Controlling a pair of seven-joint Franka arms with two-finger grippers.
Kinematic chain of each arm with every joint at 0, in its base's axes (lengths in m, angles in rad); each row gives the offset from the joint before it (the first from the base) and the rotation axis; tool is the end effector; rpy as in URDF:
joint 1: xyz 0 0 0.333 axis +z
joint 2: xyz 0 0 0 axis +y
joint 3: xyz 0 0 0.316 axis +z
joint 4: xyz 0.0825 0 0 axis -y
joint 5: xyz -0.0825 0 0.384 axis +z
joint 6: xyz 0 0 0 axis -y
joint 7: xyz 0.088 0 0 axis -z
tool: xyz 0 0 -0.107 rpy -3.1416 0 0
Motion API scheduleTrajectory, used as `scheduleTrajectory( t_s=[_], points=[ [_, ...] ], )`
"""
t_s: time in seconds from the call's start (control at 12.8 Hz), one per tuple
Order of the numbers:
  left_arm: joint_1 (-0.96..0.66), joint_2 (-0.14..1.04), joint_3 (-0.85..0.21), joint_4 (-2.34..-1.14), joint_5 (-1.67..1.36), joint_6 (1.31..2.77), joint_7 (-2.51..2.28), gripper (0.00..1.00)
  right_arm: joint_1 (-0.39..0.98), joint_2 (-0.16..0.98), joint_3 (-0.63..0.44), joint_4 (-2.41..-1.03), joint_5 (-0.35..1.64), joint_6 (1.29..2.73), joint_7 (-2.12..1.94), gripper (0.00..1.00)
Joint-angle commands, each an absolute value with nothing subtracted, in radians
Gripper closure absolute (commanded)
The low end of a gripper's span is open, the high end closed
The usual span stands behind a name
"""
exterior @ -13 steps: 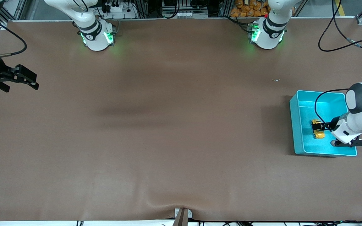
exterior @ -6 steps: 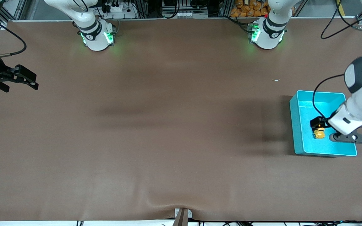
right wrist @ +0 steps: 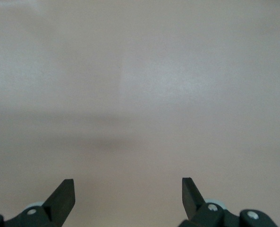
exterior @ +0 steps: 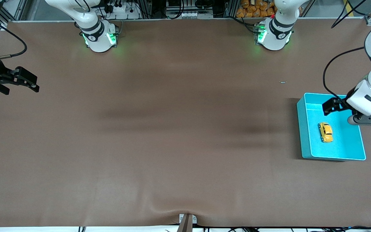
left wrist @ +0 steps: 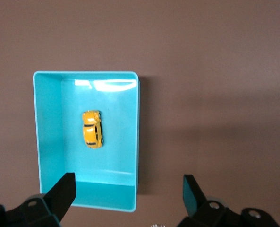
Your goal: Wind and store yellow beetle car
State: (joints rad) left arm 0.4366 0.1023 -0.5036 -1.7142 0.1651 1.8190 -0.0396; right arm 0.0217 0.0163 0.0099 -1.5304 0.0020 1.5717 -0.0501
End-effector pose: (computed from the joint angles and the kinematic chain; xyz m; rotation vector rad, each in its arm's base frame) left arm 0.5933 -0.0154 0.5264 -3.0298 0.0972 -0.0331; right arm 0.5599 0.0179 0.6346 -3.1368 -0.1282 -0.0393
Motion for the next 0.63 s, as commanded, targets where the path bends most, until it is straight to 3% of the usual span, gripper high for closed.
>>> scheduleTrajectory(
  t_s=[0.0, 0.24, 0.55],
  points=[
    [0.164, 0.025, -0.227, -1.701, 0.091, 1.75, -0.04, 0.0, 0.029, 0.026, 0.006, -1.514, 0.005, 1.566, -0.035, 0.0],
    [-0.029, -0.038, -0.026, -1.7, 0.034, 1.675, -0.041, 0.0, 0.025, 0.025, 0.006, -1.514, 0.005, 1.56, -0.038, 0.0],
    [-0.066, -0.072, -0.021, -1.684, 0.034, 1.631, -0.095, 0.0, 0.018, 0.025, 0.006, -1.514, 0.005, 1.559, -0.043, 0.0]
  ],
)
